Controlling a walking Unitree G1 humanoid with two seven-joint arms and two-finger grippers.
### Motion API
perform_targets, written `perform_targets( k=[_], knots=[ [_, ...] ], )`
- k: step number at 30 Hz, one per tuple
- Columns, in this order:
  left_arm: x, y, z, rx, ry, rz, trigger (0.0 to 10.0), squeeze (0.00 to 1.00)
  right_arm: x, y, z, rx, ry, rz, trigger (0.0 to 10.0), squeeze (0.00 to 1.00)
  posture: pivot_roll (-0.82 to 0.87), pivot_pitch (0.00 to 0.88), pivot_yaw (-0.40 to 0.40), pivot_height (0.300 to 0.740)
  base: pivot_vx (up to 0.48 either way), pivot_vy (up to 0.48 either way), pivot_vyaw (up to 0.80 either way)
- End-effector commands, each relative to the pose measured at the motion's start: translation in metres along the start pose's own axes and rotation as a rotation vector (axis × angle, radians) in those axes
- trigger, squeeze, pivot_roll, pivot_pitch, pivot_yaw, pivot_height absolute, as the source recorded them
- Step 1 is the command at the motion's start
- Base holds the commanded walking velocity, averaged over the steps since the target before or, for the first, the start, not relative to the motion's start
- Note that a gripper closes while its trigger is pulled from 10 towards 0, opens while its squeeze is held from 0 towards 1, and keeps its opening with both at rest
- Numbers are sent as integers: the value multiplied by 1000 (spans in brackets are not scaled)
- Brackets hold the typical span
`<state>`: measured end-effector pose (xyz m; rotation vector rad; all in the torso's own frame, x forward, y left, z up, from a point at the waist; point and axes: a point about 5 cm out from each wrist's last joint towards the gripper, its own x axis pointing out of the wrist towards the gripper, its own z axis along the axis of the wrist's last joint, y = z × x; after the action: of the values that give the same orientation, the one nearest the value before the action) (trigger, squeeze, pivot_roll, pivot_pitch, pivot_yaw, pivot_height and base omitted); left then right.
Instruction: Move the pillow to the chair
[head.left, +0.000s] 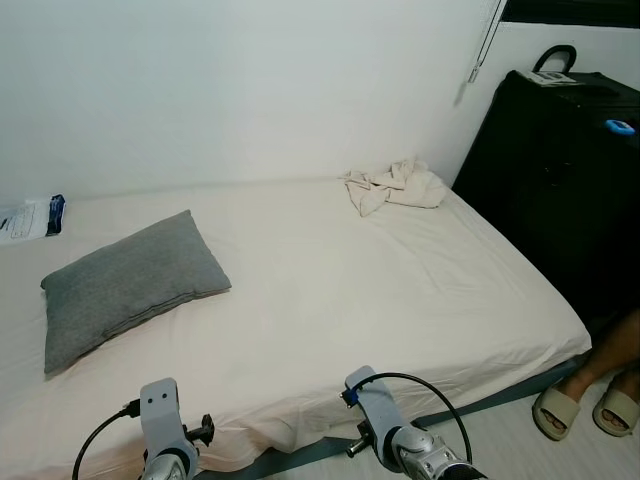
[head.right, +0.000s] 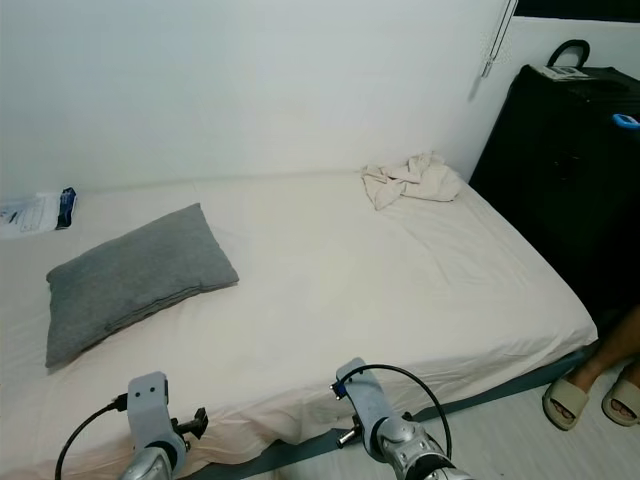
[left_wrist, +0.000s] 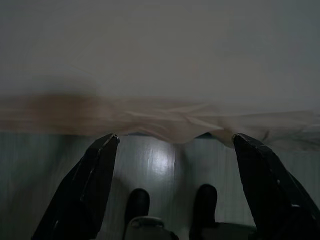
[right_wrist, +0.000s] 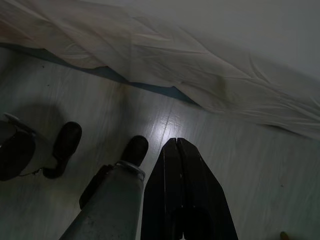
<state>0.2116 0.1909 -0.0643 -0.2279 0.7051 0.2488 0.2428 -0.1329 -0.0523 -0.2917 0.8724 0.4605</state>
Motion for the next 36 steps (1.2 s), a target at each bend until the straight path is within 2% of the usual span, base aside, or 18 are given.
perform_targets(
  k=[1,22,36],
  knots=[
    [-2,0,-8,9,31,0,10000,0,-1,0,-7,29,20,-1,10000,0,-13,48,-86,740,0,315,0],
    [-2,-3,-9,37,45,-26,10000,0,0,2,-7,43,19,3,10000,0,-14,48,-75,740,0,319,0],
    [-2,-6,-6,25,15,-73,10000,0,0,3,-8,48,20,1,10000,0,-19,54,-70,740,0,0,0]
  ],
)
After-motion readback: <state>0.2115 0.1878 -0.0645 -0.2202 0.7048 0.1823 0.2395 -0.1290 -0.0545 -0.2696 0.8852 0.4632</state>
